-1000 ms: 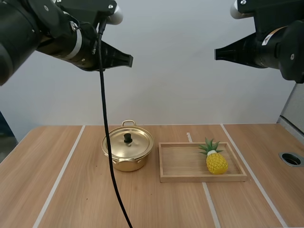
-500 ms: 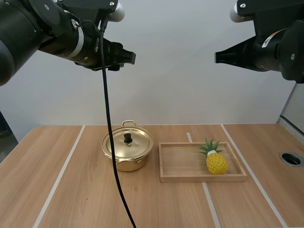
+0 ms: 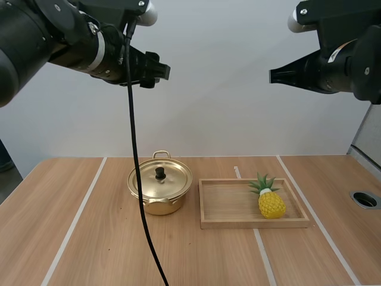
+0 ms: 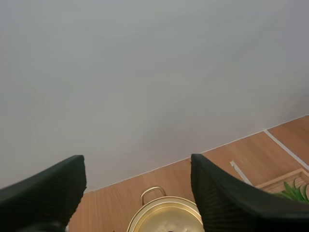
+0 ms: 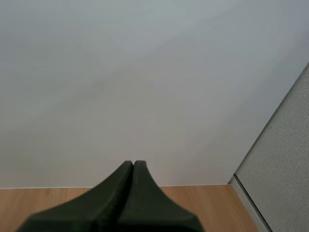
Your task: Open the pot, put the pineapple inside, and close it
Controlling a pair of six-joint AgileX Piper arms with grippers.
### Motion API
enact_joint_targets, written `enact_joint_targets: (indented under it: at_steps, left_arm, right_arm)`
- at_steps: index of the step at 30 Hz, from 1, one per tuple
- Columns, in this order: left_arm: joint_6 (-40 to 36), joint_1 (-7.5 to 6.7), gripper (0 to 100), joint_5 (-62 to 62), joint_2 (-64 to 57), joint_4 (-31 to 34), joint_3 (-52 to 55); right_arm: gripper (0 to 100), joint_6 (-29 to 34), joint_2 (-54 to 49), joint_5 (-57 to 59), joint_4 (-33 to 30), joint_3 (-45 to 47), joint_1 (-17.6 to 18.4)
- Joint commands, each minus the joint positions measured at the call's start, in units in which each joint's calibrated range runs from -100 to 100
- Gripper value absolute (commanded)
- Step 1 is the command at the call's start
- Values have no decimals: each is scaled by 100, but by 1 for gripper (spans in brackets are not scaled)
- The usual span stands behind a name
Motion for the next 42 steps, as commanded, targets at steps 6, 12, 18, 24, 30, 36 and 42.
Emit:
enact_joint_targets:
  at_steps: [6,12,18,24,30,36,42]
  left_arm:
    - [130,-10,100,1300,713,-331,-26]
    - [151,-10,100,1476,1158,-398,-26]
    - [398,-10,100,1345,1492,-421,261]
    - [607,-10,100,950,1897,-433,677]
    - [878,-10,100,246,2230,-541,1116]
    - [1037,-10,100,179,2614,-737,1269]
    - [1138,-10,100,94,2943,-806,1281]
  right_arm:
    - [0,14,-21,389,29,-62,-19]
    - [0,14,-21,466,29,-62,-19]
    - [0,14,-21,577,29,-62,-19]
    - [0,14,-21,700,29,-62,-19]
    - [0,14,-21,748,29,-62,-19]
    - [0,14,-21,903,29,-62,-19]
    - [0,14,-21,938,29,-62,-19]
